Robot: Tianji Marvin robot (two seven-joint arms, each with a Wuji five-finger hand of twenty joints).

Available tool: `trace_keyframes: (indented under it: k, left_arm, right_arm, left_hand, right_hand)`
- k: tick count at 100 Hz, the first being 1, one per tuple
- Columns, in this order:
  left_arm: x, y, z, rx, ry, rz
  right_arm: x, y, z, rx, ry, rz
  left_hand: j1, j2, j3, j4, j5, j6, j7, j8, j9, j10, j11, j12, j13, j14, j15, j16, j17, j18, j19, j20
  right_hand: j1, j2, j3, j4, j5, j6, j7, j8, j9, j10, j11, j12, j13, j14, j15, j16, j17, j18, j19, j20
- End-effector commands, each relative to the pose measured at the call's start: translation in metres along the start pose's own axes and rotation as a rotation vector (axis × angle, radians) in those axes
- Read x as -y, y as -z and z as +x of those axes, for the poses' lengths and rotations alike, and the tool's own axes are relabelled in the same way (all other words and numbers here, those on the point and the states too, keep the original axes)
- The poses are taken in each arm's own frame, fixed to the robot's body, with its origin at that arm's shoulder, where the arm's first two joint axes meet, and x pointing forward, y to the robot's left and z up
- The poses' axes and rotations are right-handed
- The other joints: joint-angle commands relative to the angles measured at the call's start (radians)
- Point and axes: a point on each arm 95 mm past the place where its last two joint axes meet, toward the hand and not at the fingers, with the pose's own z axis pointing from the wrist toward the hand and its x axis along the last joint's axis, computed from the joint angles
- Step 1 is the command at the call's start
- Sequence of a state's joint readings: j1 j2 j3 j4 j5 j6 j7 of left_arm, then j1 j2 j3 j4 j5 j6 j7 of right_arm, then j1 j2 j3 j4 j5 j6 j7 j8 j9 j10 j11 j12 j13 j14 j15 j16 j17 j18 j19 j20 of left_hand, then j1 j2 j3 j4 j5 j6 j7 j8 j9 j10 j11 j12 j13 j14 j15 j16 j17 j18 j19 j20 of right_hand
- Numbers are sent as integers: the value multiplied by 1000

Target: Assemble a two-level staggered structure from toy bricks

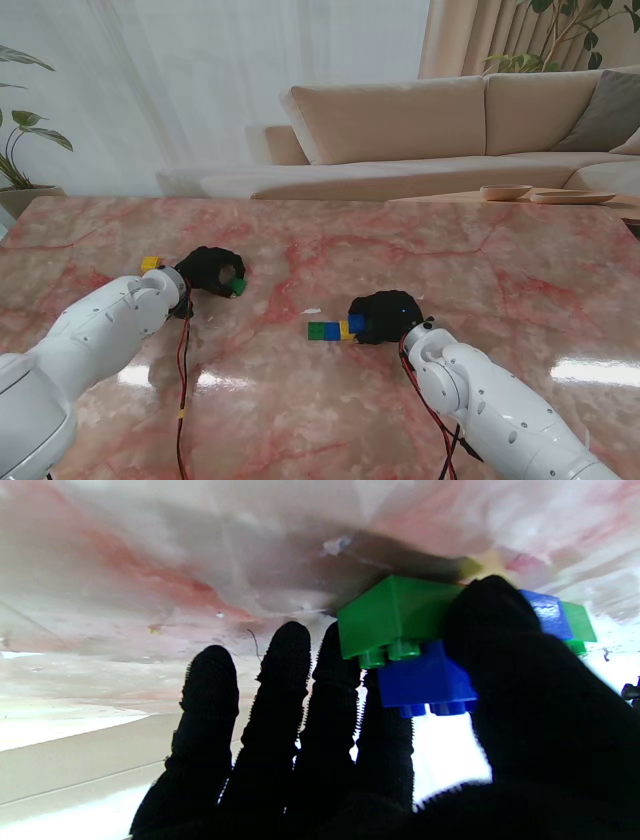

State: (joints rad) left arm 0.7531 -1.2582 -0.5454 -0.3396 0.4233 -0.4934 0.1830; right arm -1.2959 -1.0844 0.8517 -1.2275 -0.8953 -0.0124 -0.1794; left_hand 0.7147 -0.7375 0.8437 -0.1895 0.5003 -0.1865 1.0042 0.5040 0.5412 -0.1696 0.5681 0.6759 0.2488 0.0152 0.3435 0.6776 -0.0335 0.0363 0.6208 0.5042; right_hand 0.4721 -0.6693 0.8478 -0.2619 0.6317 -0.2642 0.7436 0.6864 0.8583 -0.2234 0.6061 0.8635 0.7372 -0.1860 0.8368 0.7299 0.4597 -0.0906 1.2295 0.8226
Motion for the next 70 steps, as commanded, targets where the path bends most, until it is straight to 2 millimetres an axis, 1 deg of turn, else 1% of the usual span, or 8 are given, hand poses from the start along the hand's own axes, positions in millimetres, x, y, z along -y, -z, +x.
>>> trace_keyframes:
  k: [1,7,8,14,31,48,70]
  left_arm:
    - [-28,7,-1,13,4,-49]
    - [-27,7,2,16,13,-30]
    - [-27,7,3,16,15,-27]
    - [-25,7,8,15,25,-6]
    - [-16,8,29,-1,22,48]
    - [-8,11,64,-18,25,112]
    - [-9,19,115,-22,33,168]
  right_arm:
    - [9,3,1,2,-9,30]
    - [9,3,1,3,-9,30]
    - [9,3,1,3,-10,31]
    - [9,3,2,4,-10,31]
    - [9,3,2,3,-9,29]
    - [9,3,2,4,-6,25]
    - [10,4,4,8,-1,24]
  left_hand:
    - [61,70,-12,-2,104,-84,119,-19,152,87,46,101,128,38,142,42,-13,5,41,17]
    - [53,76,-18,-3,130,-84,127,-24,185,93,43,123,151,46,151,45,-11,9,48,18]
    - [51,80,-23,-2,139,-85,131,-29,203,94,29,143,161,47,155,46,-13,11,60,18]
    - [45,83,-22,-3,163,-87,138,-34,244,97,8,171,182,52,159,47,-15,16,74,16]
    - [19,78,-38,-13,187,-80,131,-44,270,100,4,169,214,60,160,46,-14,28,84,16]
    - [0,72,-41,-21,195,-75,124,-46,281,106,3,152,238,71,148,45,-18,40,113,23]
    - [-15,64,-38,-29,228,-52,94,-44,314,125,0,151,279,94,146,54,-20,63,155,32]
  right_hand:
    - [41,27,64,-14,55,-104,77,1,42,-20,3,16,25,-23,11,22,-6,0,21,6]
    - [41,27,64,-14,56,-105,78,1,42,-20,3,16,24,-22,11,22,-6,0,21,6]
    - [42,27,65,-14,56,-105,78,1,41,-20,3,16,24,-22,11,22,-6,0,21,6]
    - [41,27,64,-14,57,-105,78,1,42,-19,3,16,25,-21,12,23,-6,0,21,6]
    - [42,26,65,-14,58,-107,78,1,43,-20,3,17,26,-22,12,23,-6,0,21,6]
    - [43,25,66,-14,61,-106,79,1,46,-20,3,17,28,-23,12,23,-6,0,21,6]
    - [42,24,66,-15,61,-107,78,-1,47,-19,1,18,29,-22,13,24,-6,2,21,7]
